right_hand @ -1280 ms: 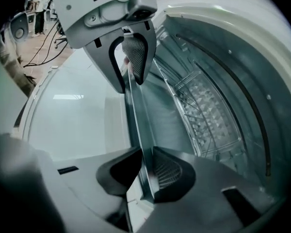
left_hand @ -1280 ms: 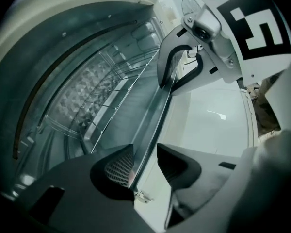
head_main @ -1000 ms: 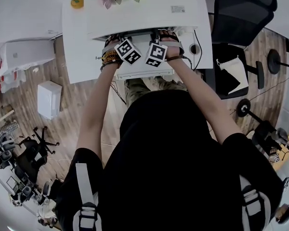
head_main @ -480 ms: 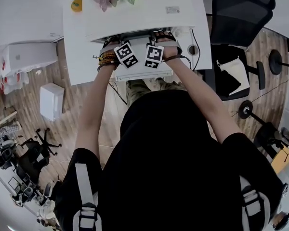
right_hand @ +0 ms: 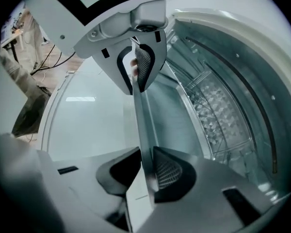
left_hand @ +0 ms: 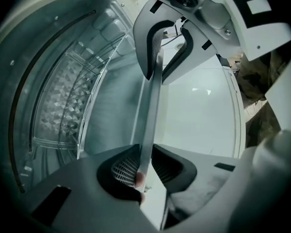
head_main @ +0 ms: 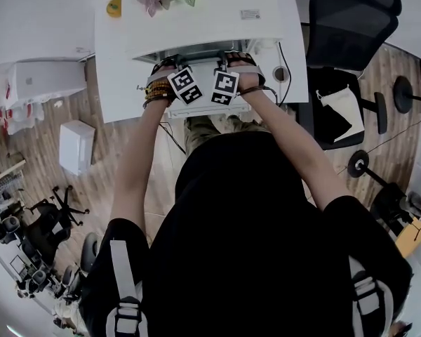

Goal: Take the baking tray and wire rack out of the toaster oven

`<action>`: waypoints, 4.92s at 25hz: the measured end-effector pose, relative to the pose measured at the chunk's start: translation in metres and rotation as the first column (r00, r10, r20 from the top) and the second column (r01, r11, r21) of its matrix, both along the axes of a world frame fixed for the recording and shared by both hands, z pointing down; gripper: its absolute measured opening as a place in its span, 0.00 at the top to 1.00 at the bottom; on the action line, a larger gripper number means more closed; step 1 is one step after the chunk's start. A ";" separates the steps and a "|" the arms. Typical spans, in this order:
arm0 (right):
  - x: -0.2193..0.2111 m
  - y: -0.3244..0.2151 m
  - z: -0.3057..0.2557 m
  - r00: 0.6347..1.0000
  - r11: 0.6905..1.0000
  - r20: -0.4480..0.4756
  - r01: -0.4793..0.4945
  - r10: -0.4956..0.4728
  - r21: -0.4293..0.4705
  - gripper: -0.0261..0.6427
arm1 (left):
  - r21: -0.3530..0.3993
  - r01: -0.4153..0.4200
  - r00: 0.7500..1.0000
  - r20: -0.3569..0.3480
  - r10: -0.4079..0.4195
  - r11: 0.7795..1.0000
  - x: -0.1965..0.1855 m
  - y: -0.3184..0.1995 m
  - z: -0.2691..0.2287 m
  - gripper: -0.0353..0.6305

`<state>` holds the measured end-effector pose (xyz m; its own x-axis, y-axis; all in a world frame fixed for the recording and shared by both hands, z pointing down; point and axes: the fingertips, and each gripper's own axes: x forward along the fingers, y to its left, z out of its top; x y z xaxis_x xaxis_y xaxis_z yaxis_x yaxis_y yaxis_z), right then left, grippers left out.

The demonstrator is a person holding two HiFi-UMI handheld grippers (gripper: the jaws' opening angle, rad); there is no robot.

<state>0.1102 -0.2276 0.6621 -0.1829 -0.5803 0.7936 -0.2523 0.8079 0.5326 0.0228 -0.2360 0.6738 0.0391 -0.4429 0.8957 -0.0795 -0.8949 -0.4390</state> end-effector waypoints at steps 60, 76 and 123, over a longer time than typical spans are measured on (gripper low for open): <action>-0.007 0.111 -0.055 0.991 0.992 0.042 -0.124 0.123 0.020 0.83 | 0.109 -0.232 0.971 -0.027 0.236 0.967 -0.006 0.118 -0.060 0.86; -0.007 0.120 -0.095 0.990 0.992 0.092 -0.112 0.107 0.059 0.86 | 0.170 -0.251 0.968 0.019 0.252 0.953 -0.006 0.122 -0.103 0.88; -0.151 0.164 -0.100 0.968 0.970 0.079 0.241 -0.240 -0.003 0.86 | 0.147 0.110 0.991 -0.093 -0.097 0.983 -0.148 0.192 -0.106 0.88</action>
